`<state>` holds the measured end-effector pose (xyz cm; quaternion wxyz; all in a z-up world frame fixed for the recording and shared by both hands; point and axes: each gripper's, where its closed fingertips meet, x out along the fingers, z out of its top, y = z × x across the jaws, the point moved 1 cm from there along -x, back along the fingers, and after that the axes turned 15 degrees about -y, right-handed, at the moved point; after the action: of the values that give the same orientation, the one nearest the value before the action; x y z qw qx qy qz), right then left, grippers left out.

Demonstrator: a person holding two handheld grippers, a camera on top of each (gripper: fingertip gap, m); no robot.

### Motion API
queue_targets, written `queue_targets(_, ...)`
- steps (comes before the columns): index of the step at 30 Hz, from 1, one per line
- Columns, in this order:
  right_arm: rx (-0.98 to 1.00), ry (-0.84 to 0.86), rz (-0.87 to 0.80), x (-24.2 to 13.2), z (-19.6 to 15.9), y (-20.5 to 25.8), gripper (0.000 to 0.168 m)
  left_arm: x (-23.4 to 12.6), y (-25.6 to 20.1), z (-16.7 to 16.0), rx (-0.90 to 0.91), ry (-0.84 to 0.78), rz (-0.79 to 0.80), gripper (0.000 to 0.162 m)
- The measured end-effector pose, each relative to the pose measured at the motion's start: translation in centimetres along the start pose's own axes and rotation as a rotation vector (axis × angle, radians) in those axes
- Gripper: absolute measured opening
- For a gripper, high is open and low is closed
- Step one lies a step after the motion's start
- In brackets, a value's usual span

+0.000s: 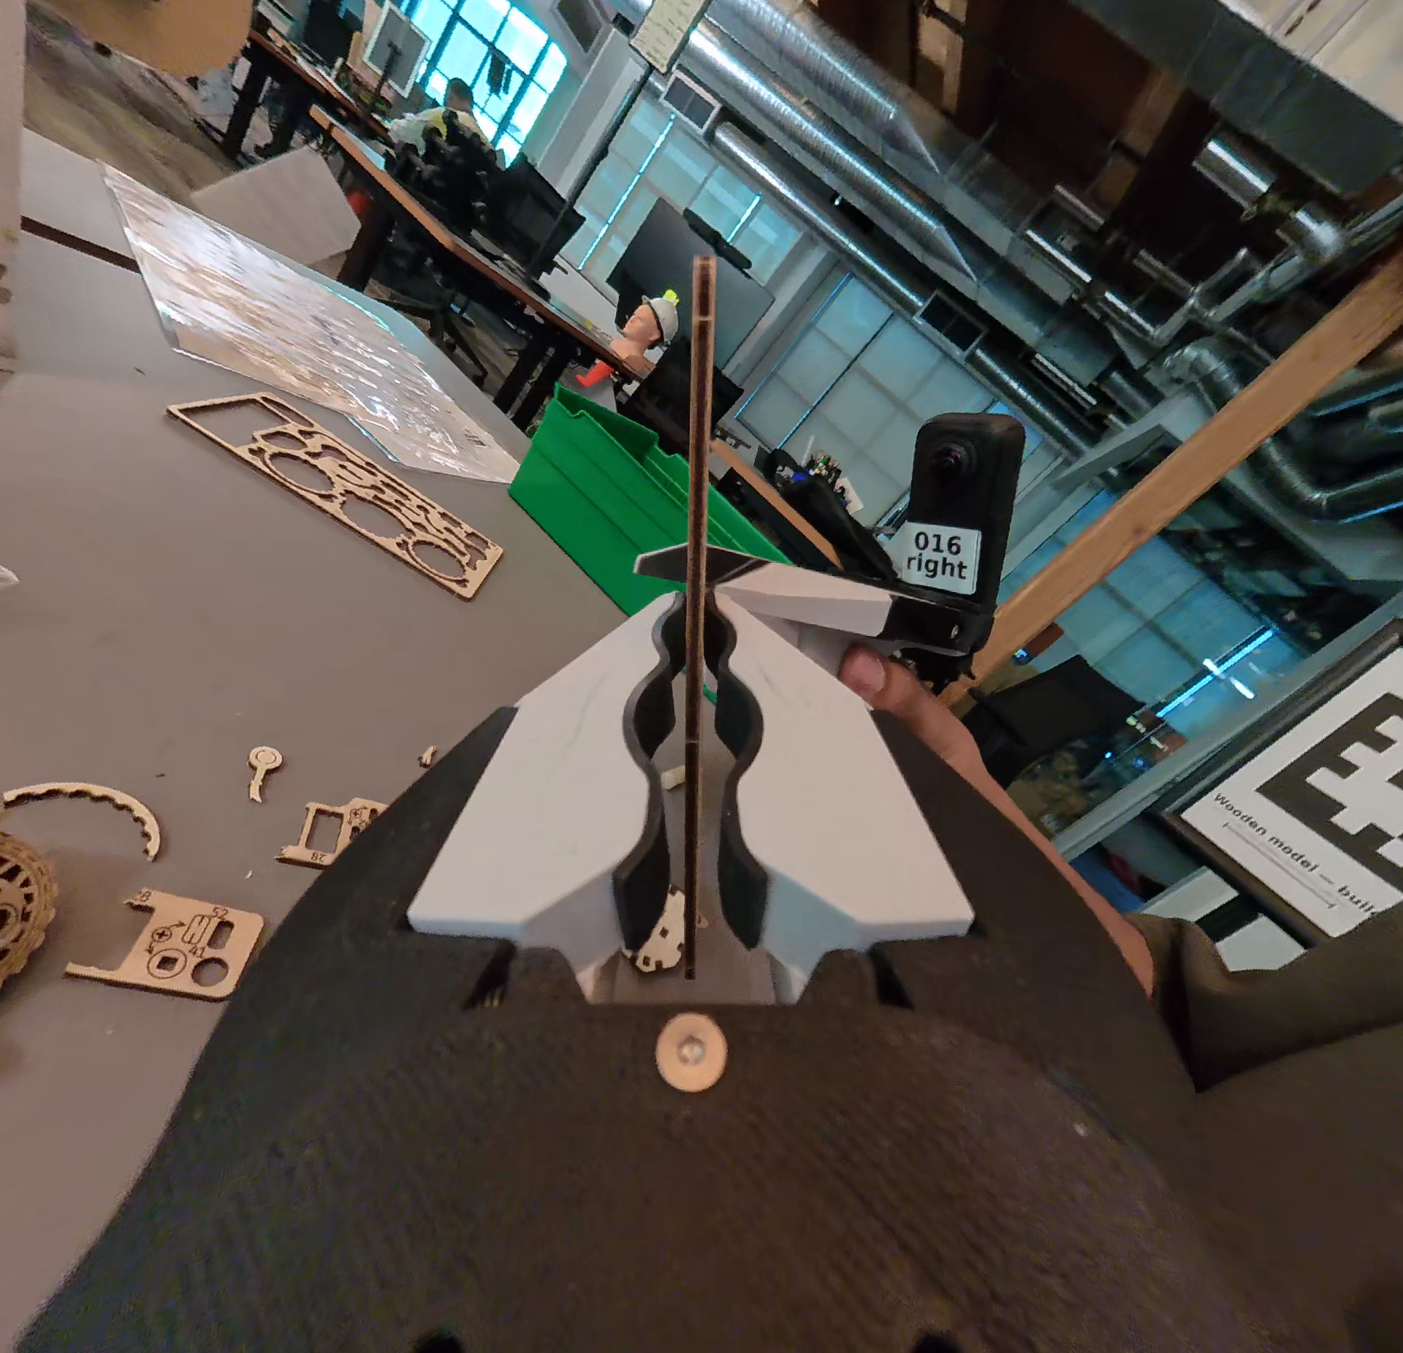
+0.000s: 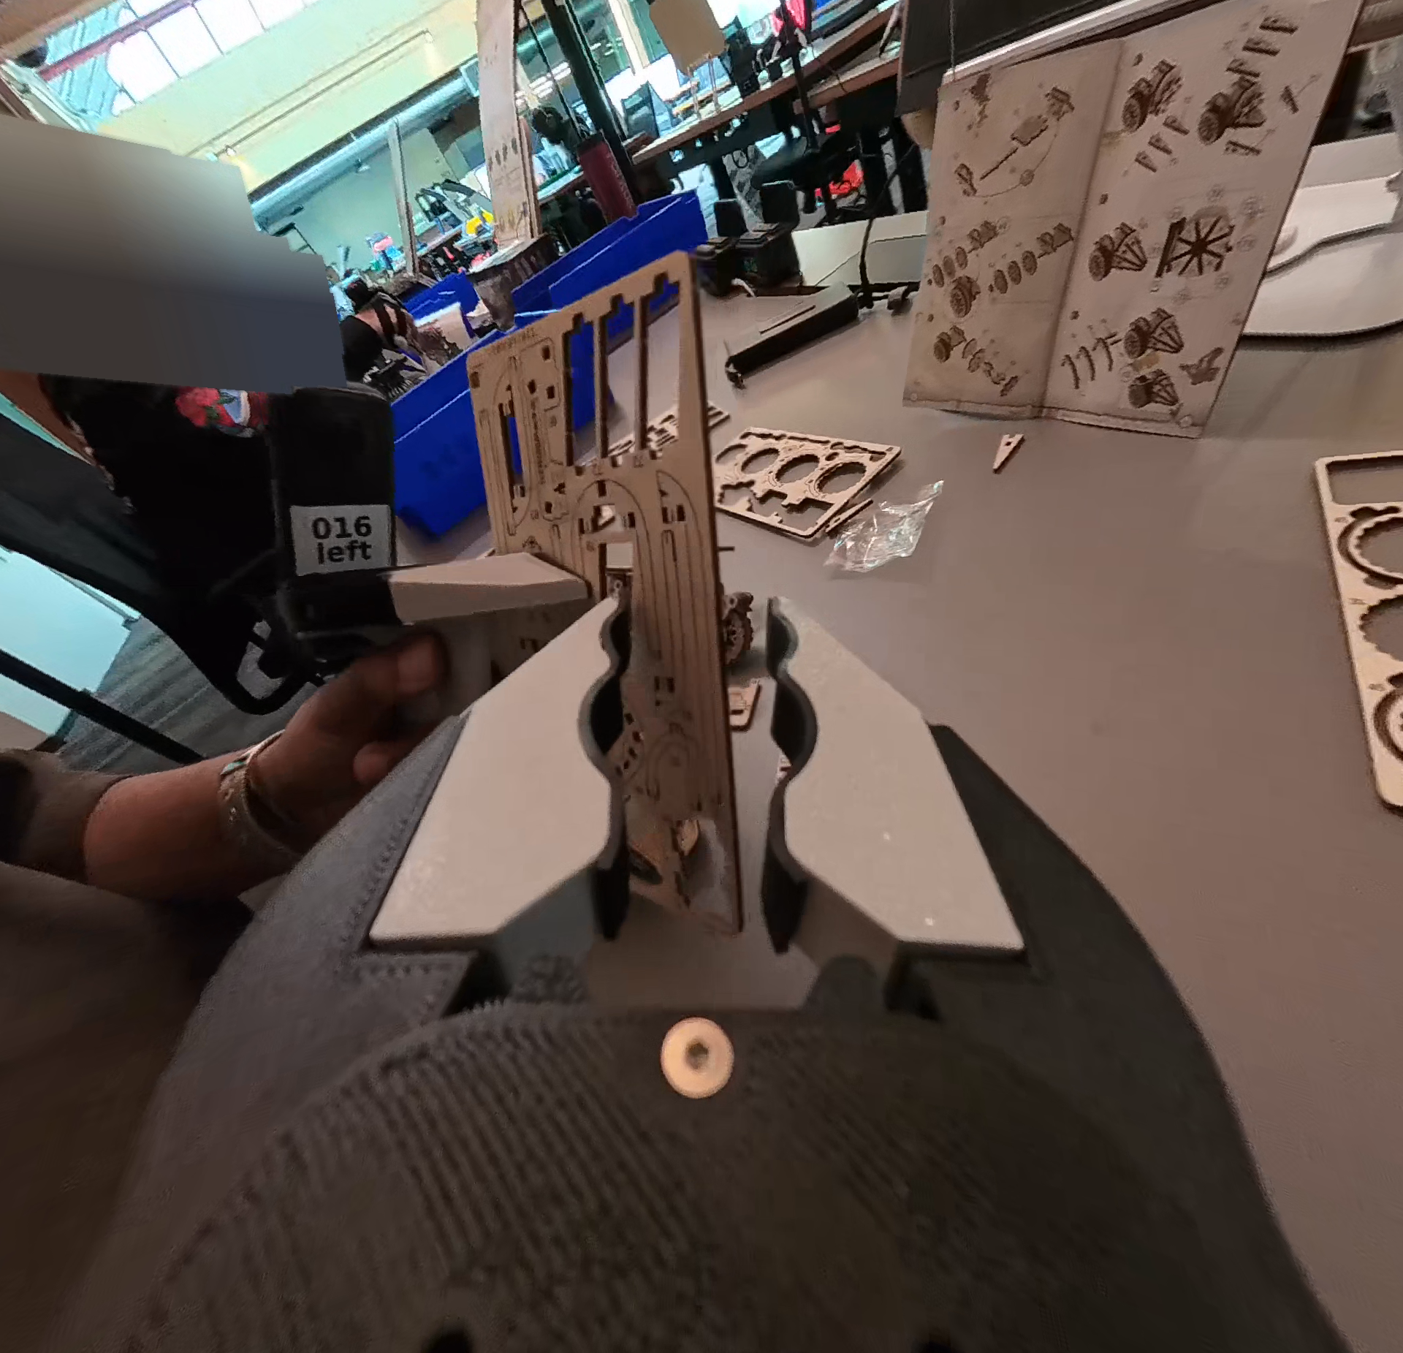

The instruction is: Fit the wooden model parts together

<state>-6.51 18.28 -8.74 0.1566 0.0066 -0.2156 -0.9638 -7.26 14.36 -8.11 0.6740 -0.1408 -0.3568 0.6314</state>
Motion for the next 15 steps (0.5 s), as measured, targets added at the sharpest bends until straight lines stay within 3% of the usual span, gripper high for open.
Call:
queue_targets(4, -0.108, -0.004, -0.026, 0.0, 0.2, 0.0, 0.052, -0.6, 1.2, 2.7, -0.023, -0.102, 0.044, 0.000)
queue_targets(9, -0.436, 0.155, -0.069, 2.8, -3.1, 2.1, 0.095, -1.7, 3.2, 4.8, -0.139, -0.248, 0.161, 0.000)
queue_targets(15, -0.603, 0.240, -0.087, 4.8, -4.6, 1.9, 0.096, -2.0, 4.0, 4.4, -0.333, -0.280, 0.183, 0.001)
